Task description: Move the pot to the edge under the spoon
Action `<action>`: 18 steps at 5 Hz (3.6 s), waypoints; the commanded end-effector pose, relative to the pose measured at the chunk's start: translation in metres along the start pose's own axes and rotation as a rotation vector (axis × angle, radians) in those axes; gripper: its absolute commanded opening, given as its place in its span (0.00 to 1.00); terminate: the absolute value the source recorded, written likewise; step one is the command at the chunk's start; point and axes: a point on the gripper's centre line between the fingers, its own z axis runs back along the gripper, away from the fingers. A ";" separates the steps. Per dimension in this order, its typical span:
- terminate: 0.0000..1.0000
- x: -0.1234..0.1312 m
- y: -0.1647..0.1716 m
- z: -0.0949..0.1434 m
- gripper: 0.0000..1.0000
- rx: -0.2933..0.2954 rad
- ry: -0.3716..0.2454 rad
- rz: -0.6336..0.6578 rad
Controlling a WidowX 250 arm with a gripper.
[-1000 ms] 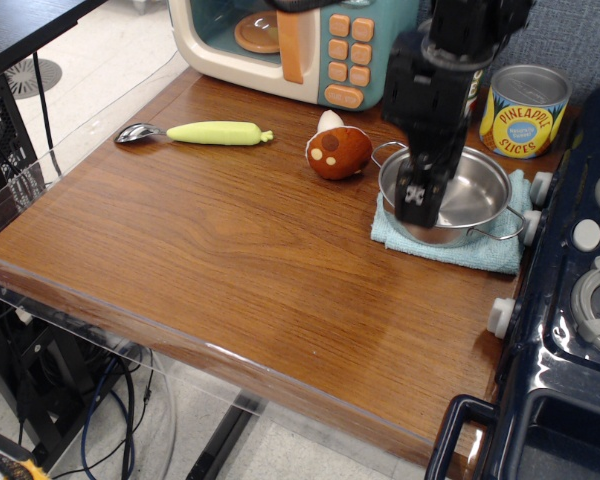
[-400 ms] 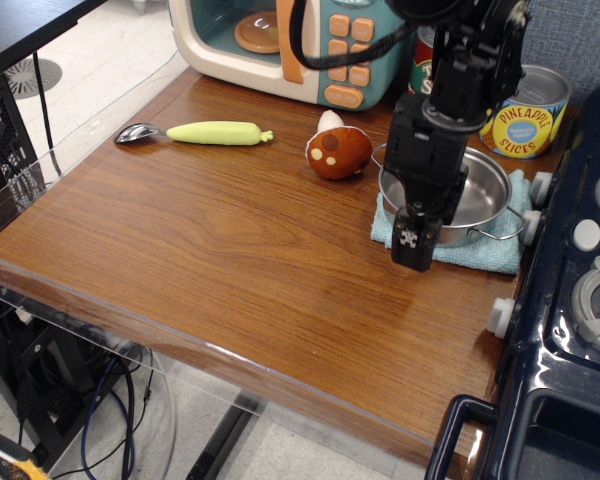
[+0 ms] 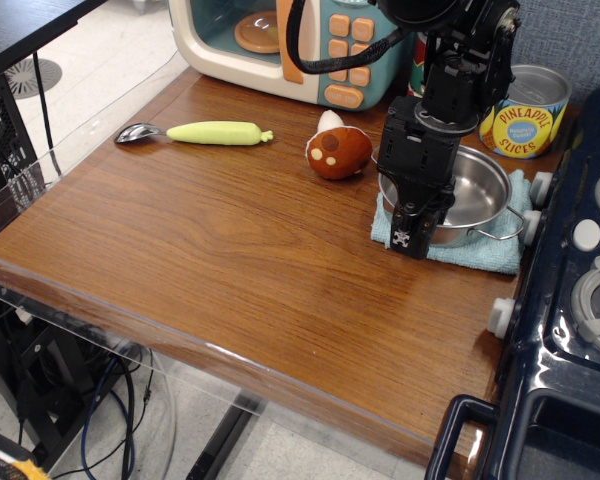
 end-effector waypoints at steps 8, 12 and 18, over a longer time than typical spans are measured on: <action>0.00 0.122 0.057 0.064 0.00 -0.275 0.059 0.452; 0.00 0.191 0.077 -0.003 0.00 -0.180 -0.170 0.809; 0.00 0.183 0.073 0.024 1.00 -0.245 -0.143 0.744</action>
